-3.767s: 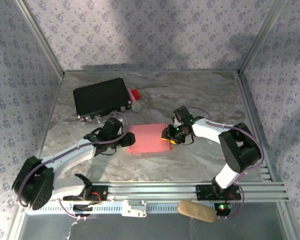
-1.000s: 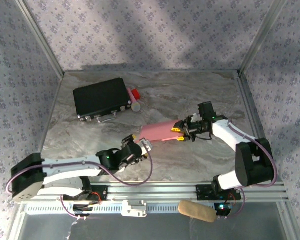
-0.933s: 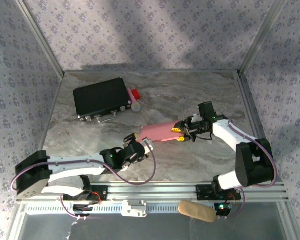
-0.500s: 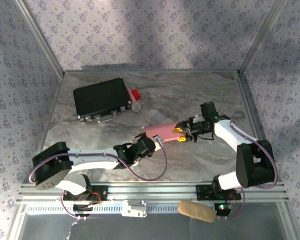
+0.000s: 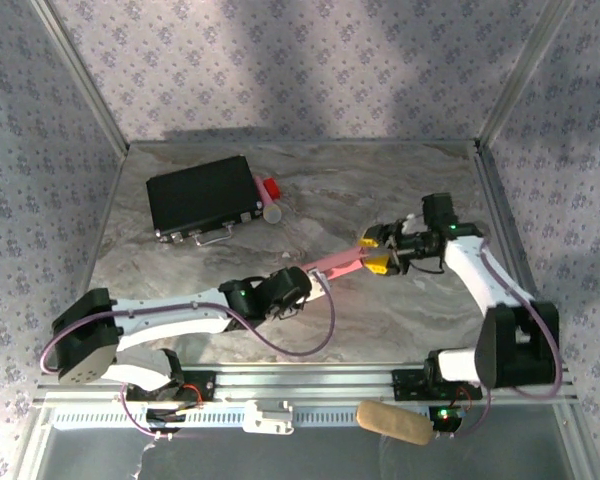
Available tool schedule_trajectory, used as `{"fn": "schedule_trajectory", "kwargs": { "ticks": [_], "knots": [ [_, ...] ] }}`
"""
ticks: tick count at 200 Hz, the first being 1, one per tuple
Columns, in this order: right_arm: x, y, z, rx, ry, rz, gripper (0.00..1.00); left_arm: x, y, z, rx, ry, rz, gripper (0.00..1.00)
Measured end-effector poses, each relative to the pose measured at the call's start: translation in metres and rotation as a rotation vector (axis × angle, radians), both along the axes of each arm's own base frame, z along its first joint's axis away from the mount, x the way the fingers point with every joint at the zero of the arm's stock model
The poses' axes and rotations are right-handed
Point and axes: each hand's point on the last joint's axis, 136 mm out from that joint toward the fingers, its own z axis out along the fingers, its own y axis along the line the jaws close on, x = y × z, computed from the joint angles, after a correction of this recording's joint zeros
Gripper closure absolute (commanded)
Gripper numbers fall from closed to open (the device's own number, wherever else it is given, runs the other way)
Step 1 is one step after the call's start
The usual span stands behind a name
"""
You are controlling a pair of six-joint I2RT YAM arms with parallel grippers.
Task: Fold the paper box
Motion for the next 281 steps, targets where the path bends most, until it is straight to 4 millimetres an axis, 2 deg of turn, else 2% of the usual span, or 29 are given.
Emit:
{"fn": "schedule_trajectory", "kwargs": {
  "ticks": [15,30,40,49,62,87,103,124,140,159,217,281],
  "knots": [
    [0.007,-0.016,0.041,-0.078,-0.210,-0.033,0.47,-0.005,0.004,0.009,-0.008,0.078,0.000,0.67],
    [0.005,-0.027,0.075,-0.184,-0.430,-0.066,0.49,-0.011,0.008,0.017,-0.005,0.167,0.003,0.66],
    [-0.004,-0.031,0.088,-0.260,-0.567,-0.082,0.51,-0.018,0.011,0.019,0.014,0.228,0.004,0.66],
    [-0.012,-0.031,0.090,-0.321,-0.668,-0.086,0.53,-0.025,0.013,0.019,0.038,0.281,0.003,0.66],
    [-0.026,-0.028,0.083,-0.396,-0.804,-0.064,0.55,-0.032,0.016,0.016,0.076,0.352,0.007,0.66],
    [-0.040,-0.023,0.052,-0.525,-0.950,0.025,0.54,-0.041,0.029,0.002,0.152,0.474,0.029,0.66],
    [-0.039,-0.022,0.038,-0.581,-0.968,0.075,0.58,-0.038,0.038,0.005,0.164,0.525,0.055,0.66],
    [-0.027,-0.013,0.027,-0.615,-0.957,0.155,0.61,-0.032,0.049,0.008,0.188,0.582,0.082,0.66],
    [-0.020,0.005,0.016,-0.622,-0.949,0.253,0.62,-0.027,0.052,0.009,0.208,0.615,0.085,0.66],
    [-0.021,0.022,0.000,-0.624,-0.943,0.359,0.62,-0.026,0.052,0.009,0.233,0.642,0.062,0.66],
    [-0.017,0.049,0.000,-0.574,-1.006,0.511,0.62,-0.022,0.066,0.001,0.281,0.712,0.033,0.67],
    [-0.017,0.070,-0.018,-0.568,-1.026,0.637,0.64,-0.019,0.074,0.001,0.294,0.719,-0.001,0.67]
  ]
}}
